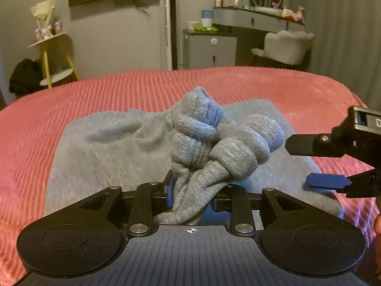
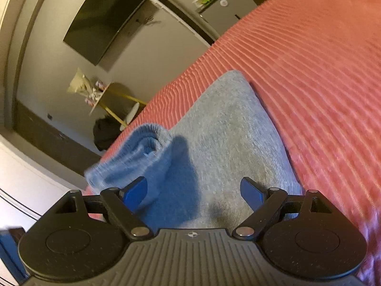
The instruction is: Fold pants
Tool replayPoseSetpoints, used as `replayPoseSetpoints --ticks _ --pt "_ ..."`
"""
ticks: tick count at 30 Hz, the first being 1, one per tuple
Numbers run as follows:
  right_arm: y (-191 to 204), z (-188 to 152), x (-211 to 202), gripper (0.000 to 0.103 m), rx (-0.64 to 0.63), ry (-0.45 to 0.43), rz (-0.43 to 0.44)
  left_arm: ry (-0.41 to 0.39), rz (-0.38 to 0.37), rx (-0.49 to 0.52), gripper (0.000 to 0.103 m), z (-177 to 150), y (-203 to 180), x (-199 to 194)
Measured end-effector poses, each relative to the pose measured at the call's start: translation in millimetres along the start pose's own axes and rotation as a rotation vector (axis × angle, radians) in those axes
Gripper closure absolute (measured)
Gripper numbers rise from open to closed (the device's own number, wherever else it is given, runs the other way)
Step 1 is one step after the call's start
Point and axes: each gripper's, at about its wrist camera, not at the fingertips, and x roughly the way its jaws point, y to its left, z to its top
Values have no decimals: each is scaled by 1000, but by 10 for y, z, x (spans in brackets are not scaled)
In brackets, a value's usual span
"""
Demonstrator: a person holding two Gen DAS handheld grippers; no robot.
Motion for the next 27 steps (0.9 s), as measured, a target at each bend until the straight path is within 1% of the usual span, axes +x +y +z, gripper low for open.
replayPoseSetpoints --ticks 3,5,7,12,14,16,18,21,22,23,24,25,27 --pt "-46 16 83 16 39 28 11 31 -20 -36 67 82 21 2" --pt "-48 16 153 16 47 51 15 39 -29 -51 65 20 42 -33" --pt "-16 9 190 16 27 62 14 49 -33 -56 64 -51 36 -51" --pt "43 -20 198 16 -19 70 25 63 -23 -33 60 -71 -24 -63" --pt "35 -14 200 16 -13 67 28 65 -38 -40 55 -74 -30 -82" --pt "1 -12 194 16 3 66 29 70 -45 -48 54 -66 -37 -103" --pt "-27 -1 188 16 19 64 33 72 -54 -52 50 -59 -44 -123" --pt "-57 12 186 16 43 62 38 78 -60 -53 49 -55 -64 -161" --pt "-69 17 187 16 52 62 40 81 -69 -52 44 -53 -77 -177" --pt "-80 26 191 16 60 63 43 76 -87 -58 36 -55 -84 -212" --pt "-90 26 191 16 67 62 45 66 -113 -69 33 -56 -82 -252" --pt "-101 32 193 16 75 62 46 54 -149 -86 27 -56 -73 -306" --pt "-127 37 193 16 91 59 41 28 -240 -118 26 -46 -42 -407"
